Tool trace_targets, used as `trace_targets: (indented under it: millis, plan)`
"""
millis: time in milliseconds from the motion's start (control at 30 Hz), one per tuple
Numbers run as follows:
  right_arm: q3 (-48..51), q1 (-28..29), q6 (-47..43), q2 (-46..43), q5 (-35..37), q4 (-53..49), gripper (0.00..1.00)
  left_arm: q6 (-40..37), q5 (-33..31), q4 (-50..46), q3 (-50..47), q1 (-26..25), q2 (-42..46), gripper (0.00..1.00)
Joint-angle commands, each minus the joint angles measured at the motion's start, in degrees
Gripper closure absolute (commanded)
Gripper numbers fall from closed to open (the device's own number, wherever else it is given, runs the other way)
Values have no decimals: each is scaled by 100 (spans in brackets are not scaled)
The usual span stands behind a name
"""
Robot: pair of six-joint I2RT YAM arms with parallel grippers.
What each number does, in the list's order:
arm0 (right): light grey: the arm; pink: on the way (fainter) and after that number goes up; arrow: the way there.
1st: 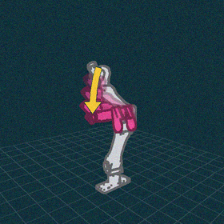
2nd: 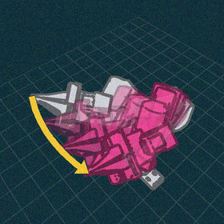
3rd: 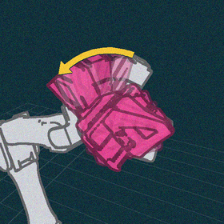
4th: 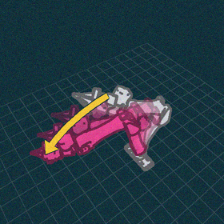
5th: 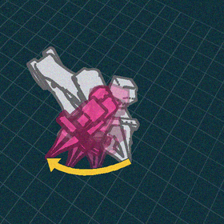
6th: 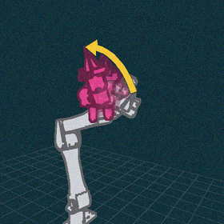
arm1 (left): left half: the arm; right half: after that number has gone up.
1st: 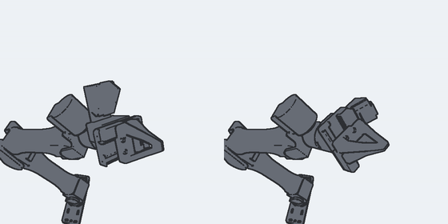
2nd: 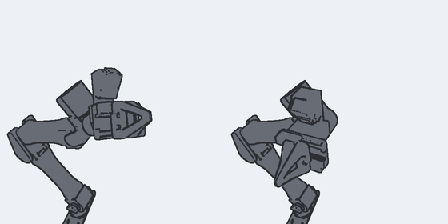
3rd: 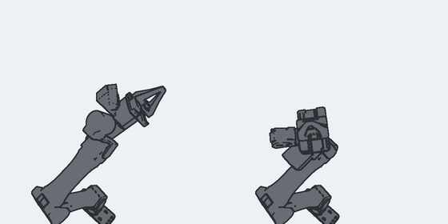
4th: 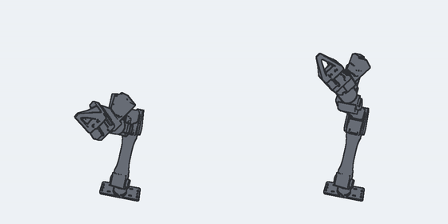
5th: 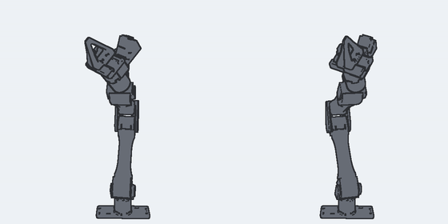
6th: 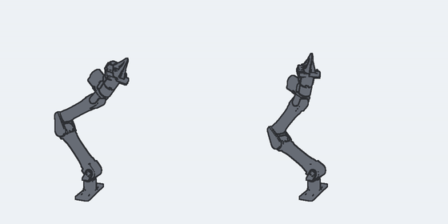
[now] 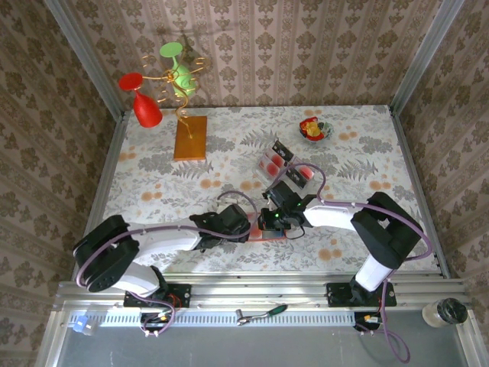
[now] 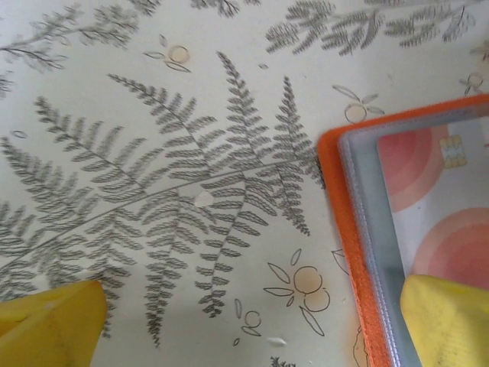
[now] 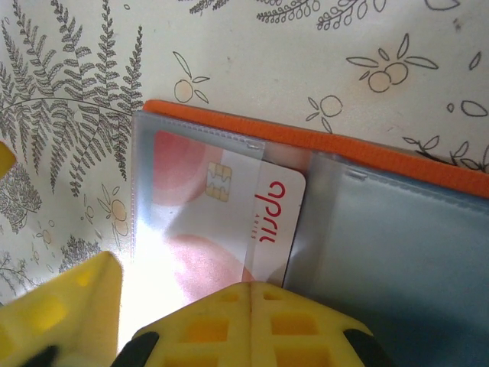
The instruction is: Put the credit cards into the card holder
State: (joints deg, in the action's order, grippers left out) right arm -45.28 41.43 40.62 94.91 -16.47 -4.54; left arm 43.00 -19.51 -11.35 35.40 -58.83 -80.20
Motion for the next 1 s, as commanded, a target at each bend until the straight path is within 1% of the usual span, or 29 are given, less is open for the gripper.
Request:
trace_targets:
  millis: [0,200,433,633,967]
  plan:
    - [-78,32,46,132,-12,-35,98,183,44,-149,-182,167,382,0]
    - [-77,32,104,115,-40,5,97,167,149,-125,-332,240,504,0]
    - [-189,32,55,-5,-50,-155,97,138,251,93,-332,240,86,0]
    - [-415,-11,-154,-265,173,-578,96,116,243,173,-331,240,-95,0]
    - [-517,-80,-330,-95,353,-770,97,88,242,246,-358,240,-229,0]
